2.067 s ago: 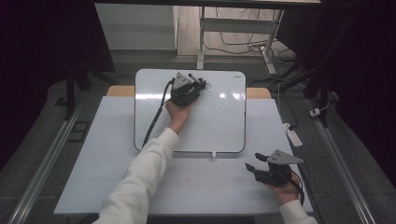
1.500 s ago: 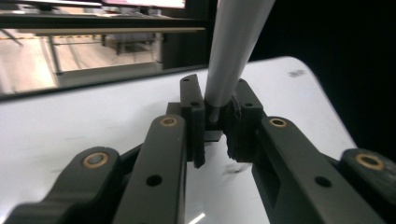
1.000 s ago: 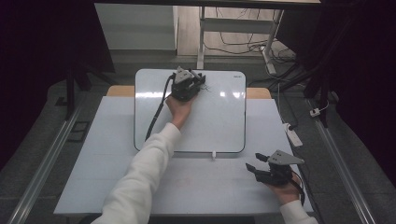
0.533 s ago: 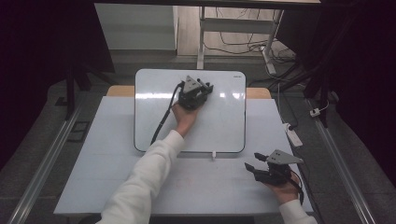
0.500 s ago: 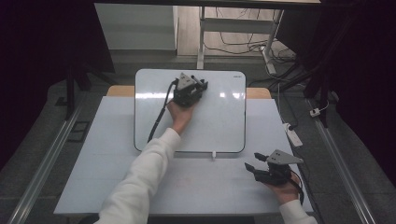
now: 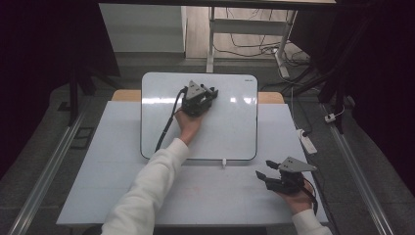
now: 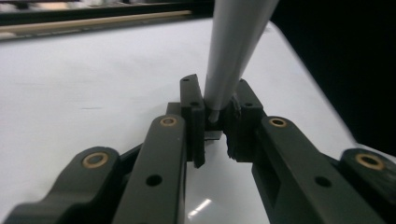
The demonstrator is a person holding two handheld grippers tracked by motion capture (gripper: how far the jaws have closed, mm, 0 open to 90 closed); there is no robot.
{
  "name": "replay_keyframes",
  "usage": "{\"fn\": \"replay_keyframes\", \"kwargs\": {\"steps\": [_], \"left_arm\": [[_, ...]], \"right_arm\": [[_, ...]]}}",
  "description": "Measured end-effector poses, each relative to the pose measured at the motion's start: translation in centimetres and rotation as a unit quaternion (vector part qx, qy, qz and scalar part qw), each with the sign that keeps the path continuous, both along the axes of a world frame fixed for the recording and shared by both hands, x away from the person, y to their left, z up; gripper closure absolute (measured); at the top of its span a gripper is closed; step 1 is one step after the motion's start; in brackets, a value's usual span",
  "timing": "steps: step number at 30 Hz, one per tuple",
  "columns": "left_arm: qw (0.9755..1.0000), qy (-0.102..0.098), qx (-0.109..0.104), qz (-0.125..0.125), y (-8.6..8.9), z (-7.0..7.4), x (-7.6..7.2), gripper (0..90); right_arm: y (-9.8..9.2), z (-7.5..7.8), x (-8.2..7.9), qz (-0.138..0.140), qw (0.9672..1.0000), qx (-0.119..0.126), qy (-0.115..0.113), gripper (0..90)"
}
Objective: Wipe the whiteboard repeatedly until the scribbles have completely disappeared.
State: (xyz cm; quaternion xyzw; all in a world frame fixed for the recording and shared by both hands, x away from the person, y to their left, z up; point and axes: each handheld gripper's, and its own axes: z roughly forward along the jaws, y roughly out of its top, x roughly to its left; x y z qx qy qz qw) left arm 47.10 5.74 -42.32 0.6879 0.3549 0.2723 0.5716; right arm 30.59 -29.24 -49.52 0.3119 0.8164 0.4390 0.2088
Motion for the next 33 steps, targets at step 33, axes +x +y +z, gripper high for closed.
{"fn": "replay_keyframes", "kwargs": {"steps": [33], "left_arm": [[0.9791,0.125,0.031,-0.157,2.1,-0.7,-5.2,78.1]], "right_arm": [[1.1,1.6,-0.4,-0.012,0.9979,0.025,-0.059,41.0]]}}
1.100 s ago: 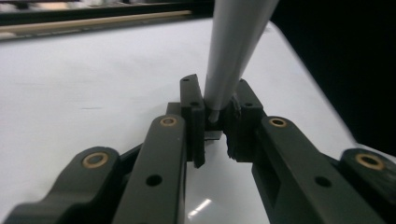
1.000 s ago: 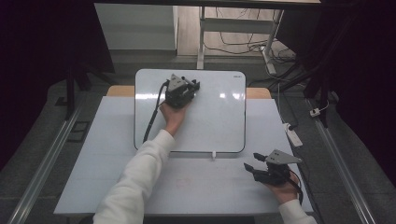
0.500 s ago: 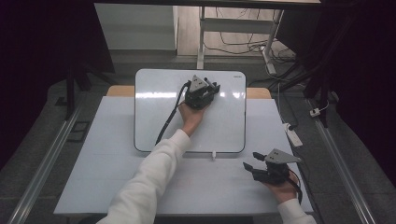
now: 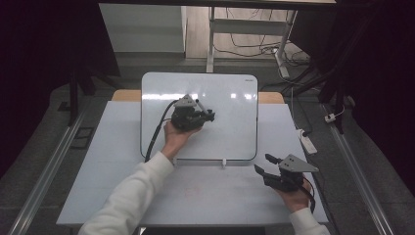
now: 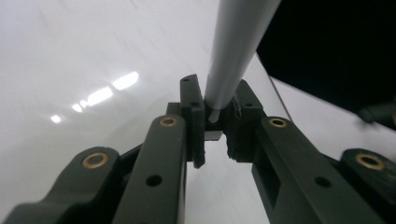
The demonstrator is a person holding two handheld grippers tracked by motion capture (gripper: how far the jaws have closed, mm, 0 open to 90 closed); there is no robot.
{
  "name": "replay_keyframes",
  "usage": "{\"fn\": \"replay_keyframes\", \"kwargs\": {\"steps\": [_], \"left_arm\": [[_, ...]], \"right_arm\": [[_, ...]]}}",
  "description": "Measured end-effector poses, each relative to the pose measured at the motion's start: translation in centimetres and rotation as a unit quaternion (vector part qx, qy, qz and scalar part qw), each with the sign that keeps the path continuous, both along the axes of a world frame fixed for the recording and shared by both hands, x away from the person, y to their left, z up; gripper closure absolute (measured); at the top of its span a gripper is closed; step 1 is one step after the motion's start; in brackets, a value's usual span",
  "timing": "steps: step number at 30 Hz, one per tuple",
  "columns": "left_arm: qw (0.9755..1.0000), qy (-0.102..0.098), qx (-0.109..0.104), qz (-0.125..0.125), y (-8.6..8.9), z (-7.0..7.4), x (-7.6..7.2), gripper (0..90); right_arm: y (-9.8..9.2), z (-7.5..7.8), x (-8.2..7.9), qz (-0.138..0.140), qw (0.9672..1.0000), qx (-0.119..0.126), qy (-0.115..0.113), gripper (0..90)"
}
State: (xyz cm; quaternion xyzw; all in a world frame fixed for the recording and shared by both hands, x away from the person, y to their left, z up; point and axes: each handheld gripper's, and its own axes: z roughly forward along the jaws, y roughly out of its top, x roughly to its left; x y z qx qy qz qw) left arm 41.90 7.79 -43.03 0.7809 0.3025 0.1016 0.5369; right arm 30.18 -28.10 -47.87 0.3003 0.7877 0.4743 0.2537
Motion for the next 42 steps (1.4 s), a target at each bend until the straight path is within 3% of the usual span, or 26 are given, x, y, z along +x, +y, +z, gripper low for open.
{"fn": "replay_keyframes", "kwargs": {"steps": [6,8,14,17,21,28,37,42], "left_arm": [[0.9966,0.049,0.025,-0.061,1.5,-0.3,-3.7,78.1],[0.9955,0.054,0.037,-0.07,1.7,-0.5,-4.9,78.0],[0.9926,0.068,0.033,-0.096,2.1,-1.2,-7.8,78.0],[0.9917,0.069,0.041,-0.1,2.2,-1.7,-8.8,78.0],[0.9911,0.077,0.036,-0.103,2.5,-2.7,-9.5,78.0],[0.9883,0.091,0.056,-0.108,2.0,-3.8,-9.7,78.0],[0.986,0.099,0.061,-0.119,1.0,-4.1,-9.9,78.0],[0.9837,0.114,0.06,-0.125,0.3,-4.6,-9.5,78.0]], "right_arm": [[1.5,0.4,-0.1,0.017,0.9998,0.001,-0.007,41.0],[2.2,0.7,-0.2,0.025,0.9996,0.004,-0.012,41.0],[4.3,1.5,-0.8,0.054,0.9982,0.016,-0.021,41.0],[5.2,1.7,-1.1,0.068,0.9972,0.019,-0.025,41.0],[6.2,1.9,-1.4,0.078,0.9963,0.021,-0.03,41.1],[7.2,2.2,-1.7,0.087,0.9952,0.029,-0.034,41.2],[8.7,3.0,-2.2,0.101,0.9931,0.037,-0.047,42.1],[10.8,3.4,-2.1,0.108,0.9921,0.041,-0.049,42.8]]}}
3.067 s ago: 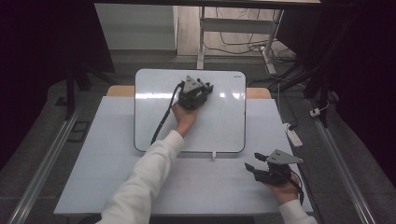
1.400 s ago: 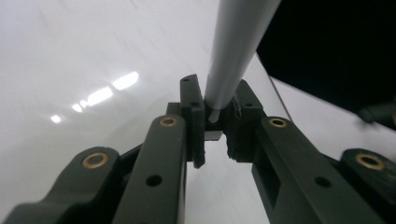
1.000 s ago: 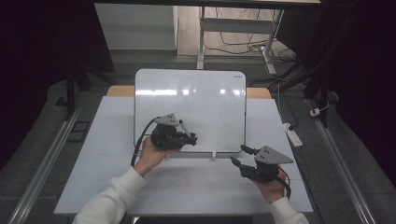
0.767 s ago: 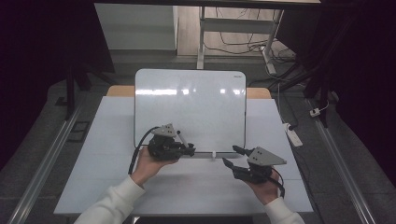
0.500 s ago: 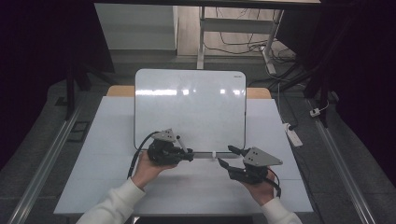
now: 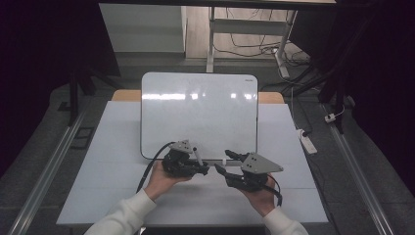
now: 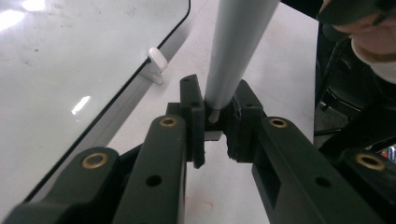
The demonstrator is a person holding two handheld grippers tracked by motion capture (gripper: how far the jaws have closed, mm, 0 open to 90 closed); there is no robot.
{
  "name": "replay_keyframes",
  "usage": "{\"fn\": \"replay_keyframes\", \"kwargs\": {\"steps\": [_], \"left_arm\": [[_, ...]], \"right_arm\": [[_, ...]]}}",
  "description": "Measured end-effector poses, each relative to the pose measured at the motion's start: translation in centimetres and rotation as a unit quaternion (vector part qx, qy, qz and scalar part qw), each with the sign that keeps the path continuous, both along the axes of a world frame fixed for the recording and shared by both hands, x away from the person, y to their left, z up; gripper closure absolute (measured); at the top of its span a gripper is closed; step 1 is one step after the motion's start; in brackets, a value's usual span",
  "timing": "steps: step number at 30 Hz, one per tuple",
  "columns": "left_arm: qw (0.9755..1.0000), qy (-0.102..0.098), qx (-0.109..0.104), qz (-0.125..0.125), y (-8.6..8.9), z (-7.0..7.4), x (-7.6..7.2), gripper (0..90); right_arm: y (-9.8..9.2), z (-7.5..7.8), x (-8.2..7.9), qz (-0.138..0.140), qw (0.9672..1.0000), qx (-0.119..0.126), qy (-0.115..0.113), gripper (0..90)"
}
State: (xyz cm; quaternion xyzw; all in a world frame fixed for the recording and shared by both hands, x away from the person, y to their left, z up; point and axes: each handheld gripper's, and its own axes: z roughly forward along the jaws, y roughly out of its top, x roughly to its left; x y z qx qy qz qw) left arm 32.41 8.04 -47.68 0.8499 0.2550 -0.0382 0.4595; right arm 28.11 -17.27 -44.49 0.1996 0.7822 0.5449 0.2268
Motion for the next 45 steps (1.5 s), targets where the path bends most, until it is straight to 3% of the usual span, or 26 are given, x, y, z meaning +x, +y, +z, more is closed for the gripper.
{"fn": "replay_keyframes", "kwargs": {"steps": [9,14,20,23,29,30,34,36,38,39,40,43,45], "left_arm": [[1.0,0.008,-0.004,-0.002,-0.1,-0.1,0.2,78.0],[0.9999,0.011,-0.005,-0.003,-0.3,-0.2,0.3,78.0],[0.9999,0.011,-0.005,-0.003,-0.6,-0.2,0.3,78.0],[0.9999,0.01,-0.007,-0.001,-0.6,-0.2,0.3,77.9],[0.9998,-0.013,-0.01,0.015,-0.7,0.0,0.0,75.0],[0.9992,-0.029,-0.008,0.025,-0.7,0.2,-0.2,69.5],[0.9968,-0.063,0.007,0.047,-0.3,0.7,-1.2,48.5],[0.994,-0.09,0.023,0.058,0.4,1.0,-2.1,42.1],[0.9907,-0.111,0.039,0.068,1.4,1.1,-3.0,38.5],[0.9907,-0.111,0.039,0.068,1.4,1.1,-3.0,37.3],[0.9879,-0.123,0.051,0.08,2.6,1.0,-3.9,36.8],[0.9844,-0.129,0.064,0.1,4.8,0.4,-5.3,35.9],[0.9837,-0.128,0.067,0.106,5.6,0.1,-5.8,36.0]], "right_arm": [[3.2,0.2,0.3,0.008,1.0,-0.003,0.002,44.8],[5.1,0.1,0.5,0.006,0.9998,-0.019,-0.008,56.5],[6.0,0.0,1.0,0.003,0.9997,-0.025,-0.001,76.5],[6.2,0.0,1.0,0.007,0.9997,-0.022,0.004,79.3],[6.1,0.4,0.7,0.002,0.9998,-0.021,-0.005,80.6],[6.0,0.5,0.7,-0.002,0.9997,-0.02,-0.01,80.6],[4.5,1.4,1.3,-0.024,0.9996,-0.01,-0.013,80.6],[3.4,1.7,1.9,-0.045,0.9989,-0.004,-0.008,80.6],[2.2,1.9,2.6,-0.067,0.9977,-0.001,0.001,80.6],[1.5,2.0,3.0,-0.078,0.9969,0.001,0.008,80.6],[0.9,2.0,3.4,-0.087,0.9961,0.0,0.015,80.6],[-0.8,1.9,4.5,-0.113,0.9931,0.001,0.033,80.6],[-1.3,1.8,4.8,-0.119,0.9921,0.005,0.04,80.6]]}}
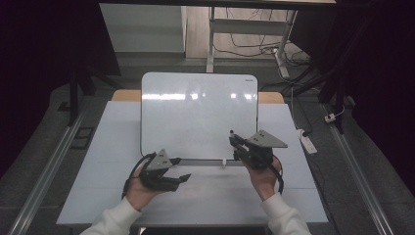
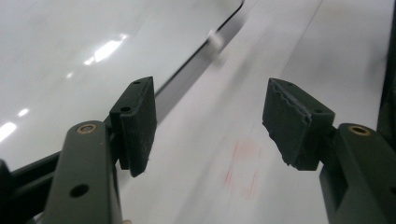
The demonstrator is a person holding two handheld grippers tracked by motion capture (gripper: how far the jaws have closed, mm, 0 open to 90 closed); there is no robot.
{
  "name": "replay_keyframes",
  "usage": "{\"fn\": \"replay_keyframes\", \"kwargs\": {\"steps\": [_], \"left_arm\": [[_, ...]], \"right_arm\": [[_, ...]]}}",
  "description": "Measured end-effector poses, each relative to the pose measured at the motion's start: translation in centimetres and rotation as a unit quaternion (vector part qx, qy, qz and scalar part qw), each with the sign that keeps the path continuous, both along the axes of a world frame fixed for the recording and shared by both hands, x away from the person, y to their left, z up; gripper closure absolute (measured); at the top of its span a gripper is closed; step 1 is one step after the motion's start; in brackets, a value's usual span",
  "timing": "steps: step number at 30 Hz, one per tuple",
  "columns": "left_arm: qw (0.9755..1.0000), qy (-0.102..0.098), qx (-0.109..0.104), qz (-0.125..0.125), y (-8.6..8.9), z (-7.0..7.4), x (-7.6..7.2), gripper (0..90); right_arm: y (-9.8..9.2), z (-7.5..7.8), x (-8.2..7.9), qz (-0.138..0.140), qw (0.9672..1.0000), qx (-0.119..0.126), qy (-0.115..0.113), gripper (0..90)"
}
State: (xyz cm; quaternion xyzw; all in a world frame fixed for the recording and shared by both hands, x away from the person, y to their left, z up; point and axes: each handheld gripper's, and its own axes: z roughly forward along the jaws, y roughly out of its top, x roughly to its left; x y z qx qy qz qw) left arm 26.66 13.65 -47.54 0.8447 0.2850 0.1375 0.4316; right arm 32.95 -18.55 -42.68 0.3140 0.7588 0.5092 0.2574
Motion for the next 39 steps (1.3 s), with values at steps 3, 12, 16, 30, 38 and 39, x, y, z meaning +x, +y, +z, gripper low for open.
{"fn": "replay_keyframes", "kwargs": {"steps": [3,12,16,30,38,39], "left_arm": [[0.9992,0.002,0.007,0.039,3.2,-0.9,-1.6,36.2],[0.9954,0.014,-0.001,0.094,7.5,-2.1,-3.2,37.0],[0.9938,0.017,0.009,0.109,8.5,-2.3,-3.3,37.0],[0.9921,0.021,0.031,0.12,9.0,-2.9,-3.1,37.1],[0.992,0.023,0.032,0.12,9.0,-3.1,-3.1,37.4],[0.992,0.023,0.032,0.12,9.0,-3.1,-3.1,37.4]], "right_arm": [[-1.4,-0.3,1.1,-0.024,0.9995,-0.001,0.02,80.5],[-2.4,-1.1,2.8,-0.046,0.9977,-0.004,0.049,80.4],[-2.2,-1.6,4.1,-0.069,0.9961,-0.019,0.051,80.4],[-1.5,-3.0,6.6,-0.108,0.9919,-0.054,0.04,79.5],[-1.3,-3.2,7.0,-0.107,0.9915,-0.068,0.03,79.0],[-1.3,-3.1,7.0,-0.107,0.9916,-0.067,0.029,79.0]]}}
